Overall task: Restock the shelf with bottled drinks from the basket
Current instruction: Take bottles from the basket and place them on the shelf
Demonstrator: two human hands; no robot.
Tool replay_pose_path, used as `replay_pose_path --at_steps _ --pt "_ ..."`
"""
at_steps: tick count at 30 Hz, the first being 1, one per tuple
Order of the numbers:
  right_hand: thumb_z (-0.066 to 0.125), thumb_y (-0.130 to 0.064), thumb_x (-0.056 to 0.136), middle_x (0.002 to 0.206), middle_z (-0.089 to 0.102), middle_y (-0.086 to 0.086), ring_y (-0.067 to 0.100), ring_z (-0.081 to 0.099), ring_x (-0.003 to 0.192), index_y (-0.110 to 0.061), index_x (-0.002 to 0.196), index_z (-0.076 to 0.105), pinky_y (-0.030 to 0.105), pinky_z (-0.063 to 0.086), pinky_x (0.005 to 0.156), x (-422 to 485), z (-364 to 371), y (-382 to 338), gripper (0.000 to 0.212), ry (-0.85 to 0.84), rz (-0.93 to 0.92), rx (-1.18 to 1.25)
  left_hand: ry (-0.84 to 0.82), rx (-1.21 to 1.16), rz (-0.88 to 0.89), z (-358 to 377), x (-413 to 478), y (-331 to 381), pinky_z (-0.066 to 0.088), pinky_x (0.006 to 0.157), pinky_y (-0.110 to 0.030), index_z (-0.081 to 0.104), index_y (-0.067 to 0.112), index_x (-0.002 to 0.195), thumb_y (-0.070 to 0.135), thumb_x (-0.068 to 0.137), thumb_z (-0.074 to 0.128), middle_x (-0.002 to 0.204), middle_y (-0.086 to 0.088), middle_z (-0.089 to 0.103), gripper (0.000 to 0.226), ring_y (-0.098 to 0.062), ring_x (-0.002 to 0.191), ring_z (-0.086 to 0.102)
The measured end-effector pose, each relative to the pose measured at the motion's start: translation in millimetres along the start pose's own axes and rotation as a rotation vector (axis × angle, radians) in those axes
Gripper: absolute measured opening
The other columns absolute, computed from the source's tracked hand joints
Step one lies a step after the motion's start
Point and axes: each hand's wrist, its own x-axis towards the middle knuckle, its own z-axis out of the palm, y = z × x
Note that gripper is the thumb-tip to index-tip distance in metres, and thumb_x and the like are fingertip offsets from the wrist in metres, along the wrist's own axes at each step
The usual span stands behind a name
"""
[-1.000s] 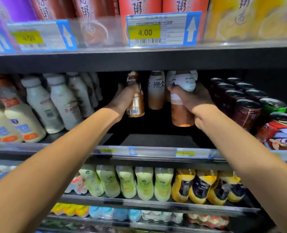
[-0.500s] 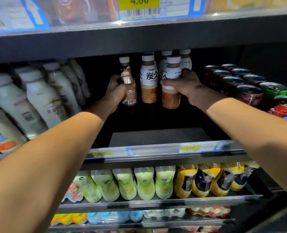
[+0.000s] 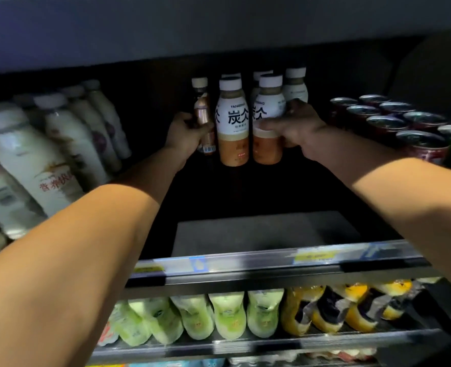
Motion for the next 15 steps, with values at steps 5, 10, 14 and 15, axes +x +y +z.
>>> replay_pose_path --at_steps 5,10,14,15 --pt "0.090 -0.035 0.069 0.117 0.070 -0.005 0.015 0.067 0.105 -0.022 0.122 0.062 0.039 0.055 0.095 -1 -2 1 0.062 -0.021 -0.012 0.011 0.000 -0.020 -0.011 7 8 -2 0.056 0.090 -0.037 0.051 0.009 0.136 0.024 0.086 0.075 0.126 -0.009 0.063 0.057 -0.021 0.107 0.064" --pt "0.091 -0.040 0.066 0.116 0.071 -0.005 0.014 0.067 0.104 -0.024 0.122 0.064 0.041 0.056 0.095 -1 -2 4 0.064 -0.021 -0.033 -0.002 0.000 -0.017 -0.018 4 13 -9 0.054 0.096 -0.042 0.053 0.013 0.136 0.030 0.083 0.078 0.125 -0.008 0.066 0.062 -0.023 0.109 0.065" --pt "0.091 -0.039 0.067 0.116 0.071 -0.005 0.014 0.067 0.105 -0.024 0.122 0.064 0.041 0.055 0.096 -2 -2 3 0.063 -0.031 -0.032 0.004 0.022 0.001 -0.005 5 13 -10 0.055 0.095 -0.043 0.054 0.012 0.135 0.031 0.082 0.078 0.124 -0.010 0.067 0.061 -0.024 0.108 0.066" --pt "0.091 -0.039 0.067 0.117 0.071 -0.005 0.014 0.067 0.105 -0.024 0.122 0.064 0.041 0.055 0.096 -2 -2 3 0.063 -0.031 -0.032 0.005 0.026 0.008 -0.005 6 13 -9 0.055 0.095 -0.043 0.054 0.011 0.135 0.030 0.083 0.078 0.124 -0.010 0.066 0.060 -0.024 0.108 0.066"
